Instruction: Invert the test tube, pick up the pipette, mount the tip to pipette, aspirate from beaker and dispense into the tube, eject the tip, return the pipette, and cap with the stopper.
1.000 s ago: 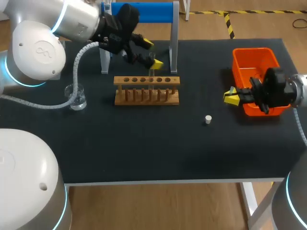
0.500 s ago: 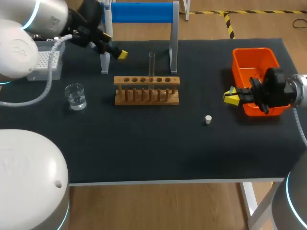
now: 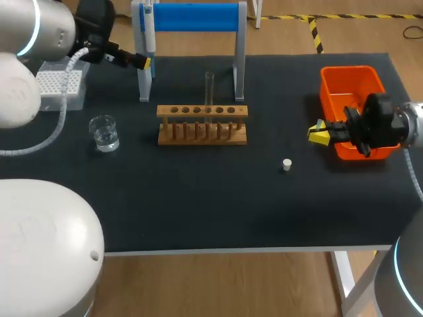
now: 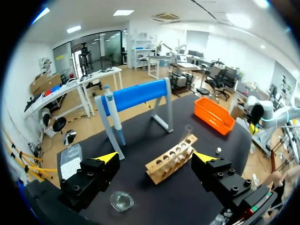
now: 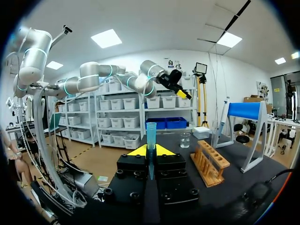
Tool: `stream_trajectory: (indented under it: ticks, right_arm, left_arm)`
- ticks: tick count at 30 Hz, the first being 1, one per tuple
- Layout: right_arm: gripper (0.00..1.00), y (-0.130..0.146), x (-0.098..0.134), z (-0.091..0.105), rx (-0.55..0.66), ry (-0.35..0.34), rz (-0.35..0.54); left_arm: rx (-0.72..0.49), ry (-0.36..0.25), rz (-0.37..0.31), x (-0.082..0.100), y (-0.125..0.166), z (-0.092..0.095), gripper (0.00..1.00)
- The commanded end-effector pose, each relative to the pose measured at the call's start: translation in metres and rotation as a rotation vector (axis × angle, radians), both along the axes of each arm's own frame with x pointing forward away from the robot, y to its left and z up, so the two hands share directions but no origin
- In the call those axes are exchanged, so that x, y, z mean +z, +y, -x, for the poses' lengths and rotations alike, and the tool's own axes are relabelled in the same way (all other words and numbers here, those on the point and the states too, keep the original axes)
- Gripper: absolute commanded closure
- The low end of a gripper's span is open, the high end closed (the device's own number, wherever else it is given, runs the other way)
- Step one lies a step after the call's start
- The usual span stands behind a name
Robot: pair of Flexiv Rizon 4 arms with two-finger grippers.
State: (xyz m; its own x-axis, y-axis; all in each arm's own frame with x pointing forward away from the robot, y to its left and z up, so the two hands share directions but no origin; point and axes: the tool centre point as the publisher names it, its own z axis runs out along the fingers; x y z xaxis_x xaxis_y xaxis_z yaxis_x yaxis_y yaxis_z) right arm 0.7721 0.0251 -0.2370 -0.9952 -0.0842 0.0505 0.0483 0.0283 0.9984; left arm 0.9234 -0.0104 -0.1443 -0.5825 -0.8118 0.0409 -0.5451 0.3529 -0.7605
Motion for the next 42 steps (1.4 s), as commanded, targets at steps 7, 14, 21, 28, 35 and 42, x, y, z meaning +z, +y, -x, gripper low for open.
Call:
stream_trajectory:
  ticks: [7, 14, 21, 28, 35, 42]
  right_arm:
    - [1.0, -0.001, 0.0, 0.0, 0.0, 0.0, 0.002]
    - [1.0, -0.001, 0.0, 0.0, 0.0, 0.0, 0.002]
    - [1.0, -0.001, 0.0, 0.0, 0.0, 0.0, 0.002]
    - [1.0, -0.001, 0.0, 0.0, 0.0, 0.0, 0.002]
    - [1.0, -0.001, 0.0, 0.0, 0.0, 0.0, 0.002]
    - [1.0, -0.001, 0.0, 0.0, 0.0, 0.0, 0.002]
  left_arm:
    - [0.289, -0.095, -0.028, -0.012, -0.003, -0.02, 0.0]
    - [0.45, -0.139, -0.023, -0.017, -0.007, -0.037, 0.0]
    - [0.535, -0.162, -0.03, -0.024, -0.012, -0.052, 0.0]
    - [0.59, -0.191, -0.037, -0.024, -0.016, -0.064, 0.0]
    - [0.711, -0.25, -0.061, -0.023, -0.014, -0.076, 0.0]
    - [0.784, -0.312, -0.137, -0.019, -0.016, -0.096, 0.0]
